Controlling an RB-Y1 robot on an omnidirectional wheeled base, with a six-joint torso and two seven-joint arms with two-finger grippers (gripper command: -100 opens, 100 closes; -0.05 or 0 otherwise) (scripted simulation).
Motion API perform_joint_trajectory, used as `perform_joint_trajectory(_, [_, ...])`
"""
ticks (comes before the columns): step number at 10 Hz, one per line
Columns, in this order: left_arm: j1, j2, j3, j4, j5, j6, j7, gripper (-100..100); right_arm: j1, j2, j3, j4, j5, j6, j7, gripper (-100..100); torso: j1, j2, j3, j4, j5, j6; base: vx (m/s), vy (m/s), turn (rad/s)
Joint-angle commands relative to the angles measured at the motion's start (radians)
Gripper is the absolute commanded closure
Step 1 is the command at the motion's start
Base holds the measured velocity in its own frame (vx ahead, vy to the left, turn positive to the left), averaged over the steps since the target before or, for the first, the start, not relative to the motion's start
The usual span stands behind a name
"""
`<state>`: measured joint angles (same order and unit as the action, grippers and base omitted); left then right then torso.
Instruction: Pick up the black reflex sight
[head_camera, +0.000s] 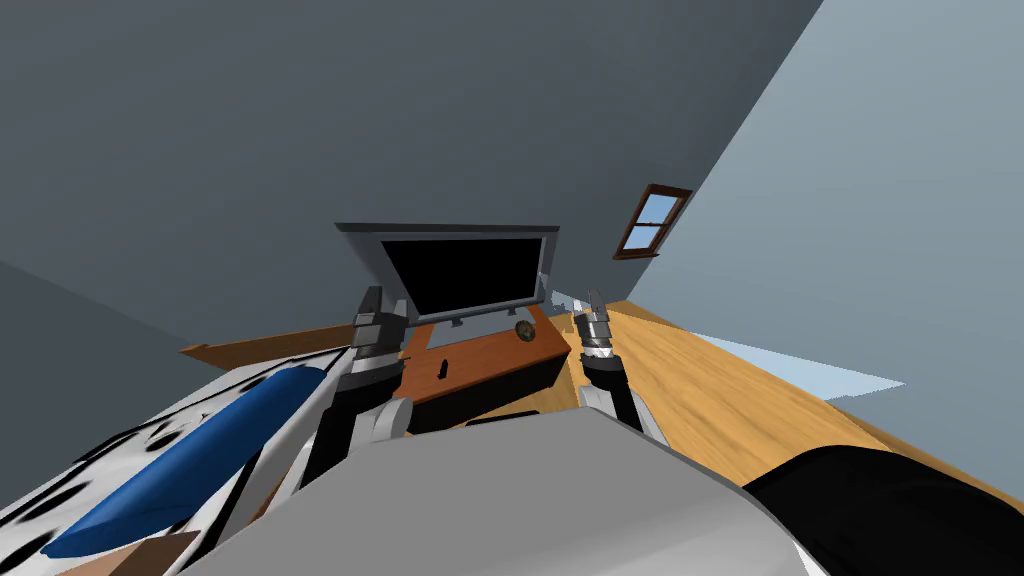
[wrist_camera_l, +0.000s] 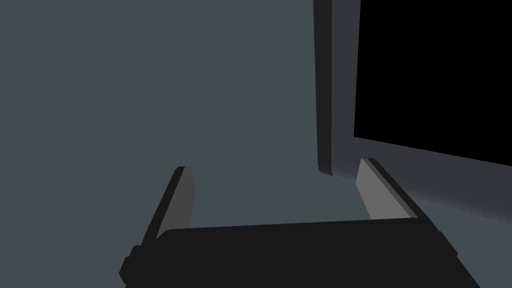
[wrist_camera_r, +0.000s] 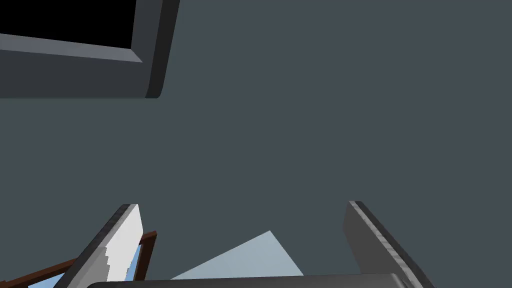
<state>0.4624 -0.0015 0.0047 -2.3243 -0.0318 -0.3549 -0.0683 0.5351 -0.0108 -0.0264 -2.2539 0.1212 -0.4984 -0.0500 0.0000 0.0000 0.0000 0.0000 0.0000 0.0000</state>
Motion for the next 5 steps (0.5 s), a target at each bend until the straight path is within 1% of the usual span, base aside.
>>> perform_joint_trajectory(1, [0.001, 0.031, 0.004, 0.008, 0.003, 0.013, -0.007, -100, 0.0, 0.0, 0.0, 0.0, 0.0, 0.0, 0.0, 0, 0.0, 0.0, 0.0, 0.0, 0.0, 0.0, -0.009, 0.001, -0.063])
perform_joint_trajectory(3, [0.004, 0.076, 0.015, 0.026, 0.01, 0.042, -0.022, -100, 0.0, 0.0, 0.0, 0.0, 0.0, 0.0, 0.0, 0, 0.001, 0.001, 0.001, 0.0, 0.0, 0.0, -0.029, 0.012, -0.114])
perform_joint_trajectory(5, [0.009, 0.121, 0.029, 0.054, 0.021, 0.085, -0.044, -100, 0.0, 0.0, 0.0, 0.0, 0.0, 0.0, 0.0, 0, 0.002, 0.003, 0.001, 0.001, 0.0, 0.0, -0.042, 0.017, -0.161])
